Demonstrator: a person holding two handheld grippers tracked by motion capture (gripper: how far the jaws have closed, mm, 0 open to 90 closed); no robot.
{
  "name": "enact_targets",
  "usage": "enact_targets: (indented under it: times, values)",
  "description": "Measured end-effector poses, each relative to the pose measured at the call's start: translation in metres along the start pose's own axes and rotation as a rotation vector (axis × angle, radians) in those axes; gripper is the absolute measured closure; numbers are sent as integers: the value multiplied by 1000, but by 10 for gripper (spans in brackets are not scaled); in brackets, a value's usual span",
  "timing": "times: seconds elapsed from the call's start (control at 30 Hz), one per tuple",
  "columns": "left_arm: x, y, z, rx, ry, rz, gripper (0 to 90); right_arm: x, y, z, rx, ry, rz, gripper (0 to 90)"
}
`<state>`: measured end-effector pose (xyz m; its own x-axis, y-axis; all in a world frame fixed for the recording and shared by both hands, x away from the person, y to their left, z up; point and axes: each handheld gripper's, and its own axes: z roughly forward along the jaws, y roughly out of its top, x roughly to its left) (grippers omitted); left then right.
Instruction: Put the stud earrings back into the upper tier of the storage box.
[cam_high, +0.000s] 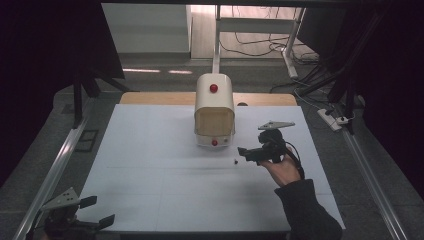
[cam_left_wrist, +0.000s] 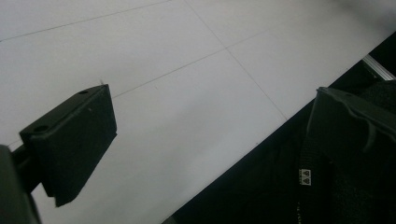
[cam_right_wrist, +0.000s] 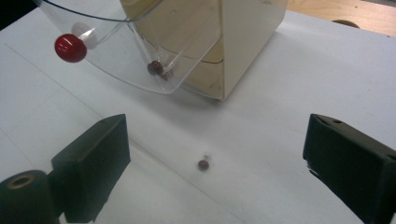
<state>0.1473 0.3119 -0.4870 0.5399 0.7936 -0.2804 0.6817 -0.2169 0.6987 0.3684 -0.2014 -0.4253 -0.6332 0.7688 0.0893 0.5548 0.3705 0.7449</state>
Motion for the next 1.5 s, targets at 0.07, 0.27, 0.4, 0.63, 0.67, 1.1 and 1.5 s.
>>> enact_targets:
  times: [0.07, 0.27, 0.4, 0.63, 0.67, 1.1, 1.5]
  values:
    - [0, 0, 0, -1, 0, 1, 19, 0, -1, 1, 2, -7, -7, 48]
    - [0, 0, 0, -1, -1, 1, 19, -1, -7, 8, 19, -26, -16, 11]
    - [0, 0, 0, -1, -1, 1, 18, -2, -11, 13, 37, -34, -18, 0]
    - [0, 0, 0, -1, 0, 2, 18, -1, -18, 23, 74, -42, -43, 0]
    - [0, 0, 0, 0, 1, 2, 18, -1, -19, 25, 80, -37, -46, 0]
    - [-1, 0, 0, 1, 5, 6, 19, -1, -31, 50, 118, -16, -19, 0]
    - [-1, 0, 0, 2, 7, 7, 18, 9, -42, 76, 214, -49, -146, 0]
